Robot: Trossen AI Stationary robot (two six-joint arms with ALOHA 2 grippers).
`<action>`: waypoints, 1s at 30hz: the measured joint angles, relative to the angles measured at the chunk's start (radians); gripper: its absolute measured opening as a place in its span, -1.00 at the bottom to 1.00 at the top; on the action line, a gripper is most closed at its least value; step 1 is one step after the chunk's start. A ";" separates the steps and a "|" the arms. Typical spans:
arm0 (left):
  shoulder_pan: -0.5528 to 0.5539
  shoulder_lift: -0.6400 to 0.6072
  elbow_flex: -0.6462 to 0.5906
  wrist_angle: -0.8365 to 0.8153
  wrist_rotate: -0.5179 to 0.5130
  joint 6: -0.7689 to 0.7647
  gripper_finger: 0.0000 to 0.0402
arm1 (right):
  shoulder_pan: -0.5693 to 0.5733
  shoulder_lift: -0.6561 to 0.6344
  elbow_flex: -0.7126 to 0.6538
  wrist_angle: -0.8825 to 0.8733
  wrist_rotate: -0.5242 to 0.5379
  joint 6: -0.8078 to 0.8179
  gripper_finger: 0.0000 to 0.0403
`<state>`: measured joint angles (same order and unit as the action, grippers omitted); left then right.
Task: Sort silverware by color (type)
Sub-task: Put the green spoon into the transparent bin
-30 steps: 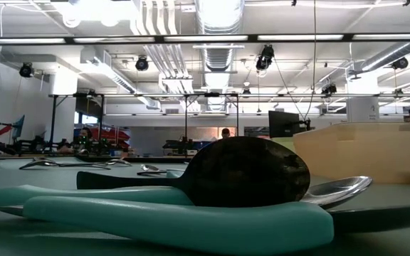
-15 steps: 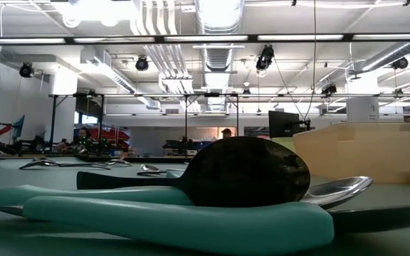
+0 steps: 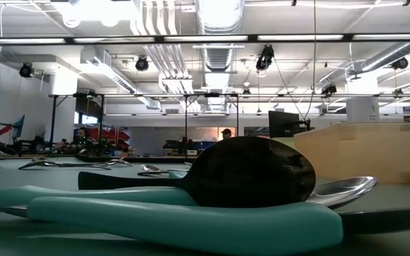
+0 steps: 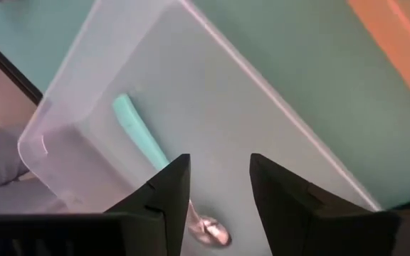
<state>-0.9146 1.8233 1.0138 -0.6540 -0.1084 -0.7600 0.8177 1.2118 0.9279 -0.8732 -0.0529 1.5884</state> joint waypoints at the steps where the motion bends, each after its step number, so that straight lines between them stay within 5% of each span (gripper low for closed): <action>1: 0.000 -0.002 0.000 0.000 -0.002 -0.056 -0.86 | 0.000 0.000 0.000 0.000 0.013 0.000 -0.32; 6: -0.002 -0.019 0.030 -0.012 -0.078 -0.230 -0.86 | 0.000 0.000 0.000 0.048 0.134 0.010 -0.32; 12: 0.016 -0.056 0.095 -0.003 -0.410 -0.401 -0.86 | -0.001 0.000 0.000 0.175 0.432 0.008 -0.32; 20: 0.094 -0.049 0.215 0.002 -0.673 -0.639 -0.86 | -0.050 0.001 0.000 0.477 0.672 -0.138 -0.32; 24: 0.168 -0.008 0.313 0.042 -0.680 -0.651 -0.86 | -0.080 0.007 0.000 0.690 0.712 -0.284 -0.32; 30: 0.269 0.084 0.508 0.075 -0.701 -0.431 -0.86 | -0.118 0.047 0.000 0.905 0.710 -0.448 -0.32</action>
<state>-0.6458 1.9070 1.5214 -0.5786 -0.8099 -1.1906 0.6998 1.2590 0.9276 0.0319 0.6571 1.1404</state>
